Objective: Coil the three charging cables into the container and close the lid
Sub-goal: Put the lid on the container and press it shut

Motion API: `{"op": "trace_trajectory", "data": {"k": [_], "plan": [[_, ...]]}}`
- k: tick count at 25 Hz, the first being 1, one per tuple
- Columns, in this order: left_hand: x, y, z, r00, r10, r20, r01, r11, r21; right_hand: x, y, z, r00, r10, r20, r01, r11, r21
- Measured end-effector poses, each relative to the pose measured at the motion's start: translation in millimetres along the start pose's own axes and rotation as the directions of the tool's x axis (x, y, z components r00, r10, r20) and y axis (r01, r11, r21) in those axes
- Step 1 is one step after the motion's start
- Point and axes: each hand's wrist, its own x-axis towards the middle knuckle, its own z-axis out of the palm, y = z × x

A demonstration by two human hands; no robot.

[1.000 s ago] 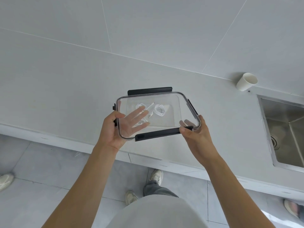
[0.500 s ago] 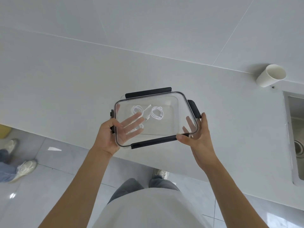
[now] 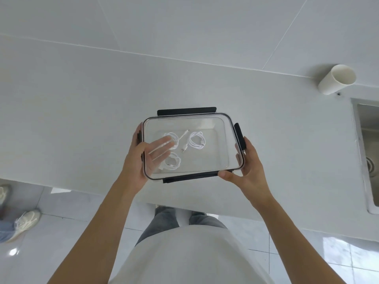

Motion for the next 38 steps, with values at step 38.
{"op": "trace_trajectory", "data": {"k": [38], "plan": [[36,-26,-42,0.889,0.449,-0.092,-0.123,0.425,0.897,1,36,32,0.988,0.061,-0.141,-0.095,0.963,-0.252]]}}
